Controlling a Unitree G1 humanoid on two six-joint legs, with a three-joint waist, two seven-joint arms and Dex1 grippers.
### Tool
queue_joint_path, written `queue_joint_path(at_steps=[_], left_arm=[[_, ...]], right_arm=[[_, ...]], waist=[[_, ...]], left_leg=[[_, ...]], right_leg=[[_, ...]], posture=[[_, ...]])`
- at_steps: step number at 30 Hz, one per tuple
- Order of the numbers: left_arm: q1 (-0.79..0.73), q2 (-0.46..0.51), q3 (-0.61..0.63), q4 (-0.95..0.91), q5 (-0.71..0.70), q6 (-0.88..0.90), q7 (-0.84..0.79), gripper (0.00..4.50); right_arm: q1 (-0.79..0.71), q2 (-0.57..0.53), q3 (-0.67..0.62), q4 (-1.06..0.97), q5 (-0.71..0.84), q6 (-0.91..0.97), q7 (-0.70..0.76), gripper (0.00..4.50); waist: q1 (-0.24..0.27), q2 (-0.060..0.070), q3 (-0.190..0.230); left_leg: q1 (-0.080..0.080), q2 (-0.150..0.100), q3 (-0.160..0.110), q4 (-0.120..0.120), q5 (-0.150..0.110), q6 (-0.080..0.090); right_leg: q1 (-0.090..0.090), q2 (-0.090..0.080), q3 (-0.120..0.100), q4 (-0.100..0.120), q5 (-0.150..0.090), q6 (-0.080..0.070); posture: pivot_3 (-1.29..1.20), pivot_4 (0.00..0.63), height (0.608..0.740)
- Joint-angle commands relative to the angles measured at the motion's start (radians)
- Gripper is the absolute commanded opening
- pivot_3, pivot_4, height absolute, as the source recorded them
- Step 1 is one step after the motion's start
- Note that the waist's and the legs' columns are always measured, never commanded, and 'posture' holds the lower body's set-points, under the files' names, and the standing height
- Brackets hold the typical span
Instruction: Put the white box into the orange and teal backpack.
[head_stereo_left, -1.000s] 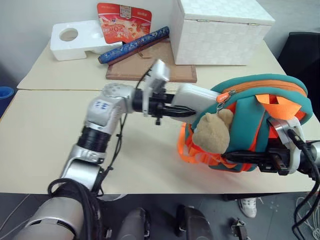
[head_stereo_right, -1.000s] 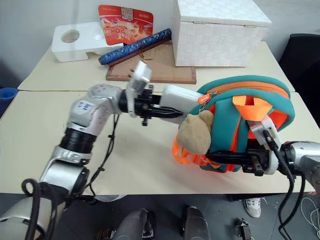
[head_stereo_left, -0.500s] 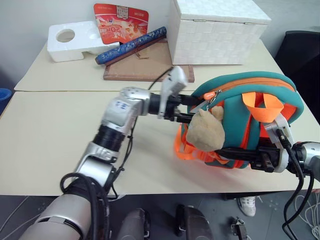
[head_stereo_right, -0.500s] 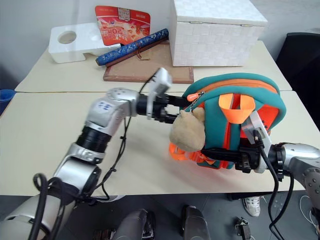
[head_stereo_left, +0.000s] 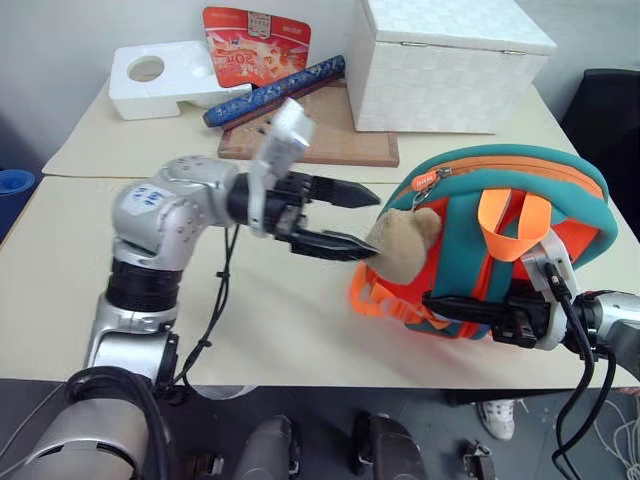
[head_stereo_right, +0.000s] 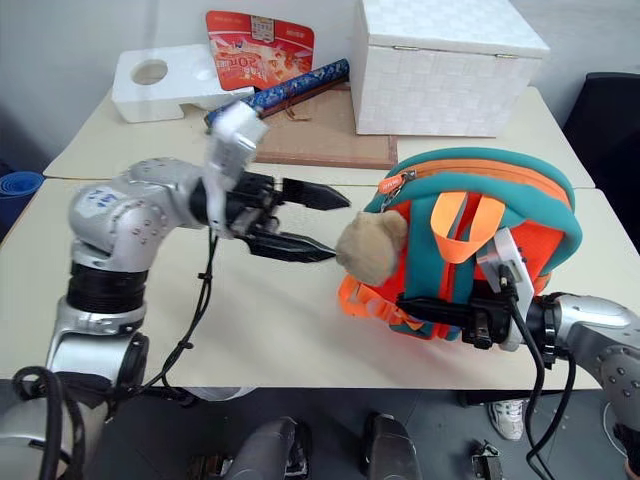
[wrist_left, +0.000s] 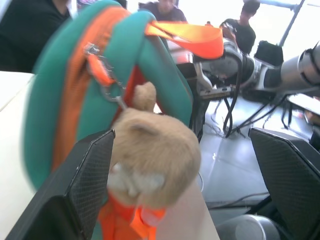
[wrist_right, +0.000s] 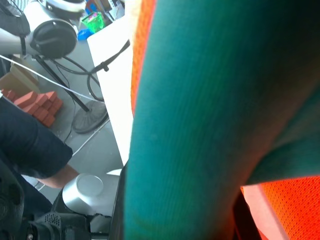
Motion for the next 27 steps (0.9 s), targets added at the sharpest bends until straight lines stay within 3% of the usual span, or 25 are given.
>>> queue_joint_path(at_steps=[1,8,11,16,20,22,27], left_arm=[[-0.015,-0.019,-0.067,0.000,0.073,-0.074,0.027,4.49],[-0.006,-0.055,-0.150,0.048,0.196,-0.178,0.076,4.49],[-0.007,-0.072,-0.128,0.045,0.177,-0.159,0.094,3.93],[-0.006,-0.106,-0.088,0.077,0.164,-0.152,0.137,2.45],[-0.015,-0.115,-0.035,0.093,0.135,-0.130,0.153,1.59],[-0.018,-0.073,0.008,0.099,0.106,-0.110,0.122,1.15],[-0.041,0.085,0.065,0.195,0.166,-0.219,0.071,0.67]], right_arm=[[-0.013,0.010,-0.012,-0.033,0.049,0.008,-0.017,0.00],[0.004,0.026,-0.044,-0.054,0.116,0.015,-0.076,0.00],[0.025,0.026,-0.051,-0.059,0.121,0.009,-0.089,0.00],[0.036,0.037,-0.056,-0.065,0.137,0.004,-0.116,0.00],[0.052,0.042,-0.048,-0.068,0.118,-0.002,-0.125,0.00],[0.064,0.037,-0.057,-0.063,0.113,-0.005,-0.120,0.00],[0.104,0.002,-0.093,-0.021,0.058,-0.020,-0.104,0.00]], waist=[[-0.005,0.000,0.000],[-0.001,0.000,0.000],[-0.001,0.000,0.000],[0.000,0.000,0.000],[-0.001,0.000,0.000],[-0.003,0.000,0.000],[-0.004,0.000,0.000]], left_leg=[[0.000,0.000,0.000,0.000,0.000,0.000],[0.000,0.001,0.001,0.000,0.000,0.000],[0.000,0.001,0.001,0.000,0.000,0.000],[0.000,0.001,0.001,0.000,-0.001,0.001],[0.000,0.001,0.001,0.000,-0.001,0.001],[0.000,0.001,0.001,0.000,-0.001,0.001],[0.000,0.002,0.001,0.000,0.000,0.001]], right_leg=[[0.000,0.000,0.000,0.000,0.000,0.000],[-0.001,0.000,0.001,-0.004,0.000,0.000],[-0.001,0.000,0.000,-0.004,0.000,0.000],[-0.001,0.000,0.000,-0.004,0.000,0.000],[-0.001,0.000,0.000,-0.004,0.000,0.000],[-0.001,0.000,0.000,-0.003,0.000,0.000],[-0.002,0.001,0.000,0.000,0.000,0.000]], posture=[[0.00,0.150,0.740],[0.00,0.150,0.740],[0.00,0.150,0.740],[0.00,0.150,0.740],[0.00,0.150,0.740],[0.00,0.150,0.740],[0.00,0.150,0.740]])
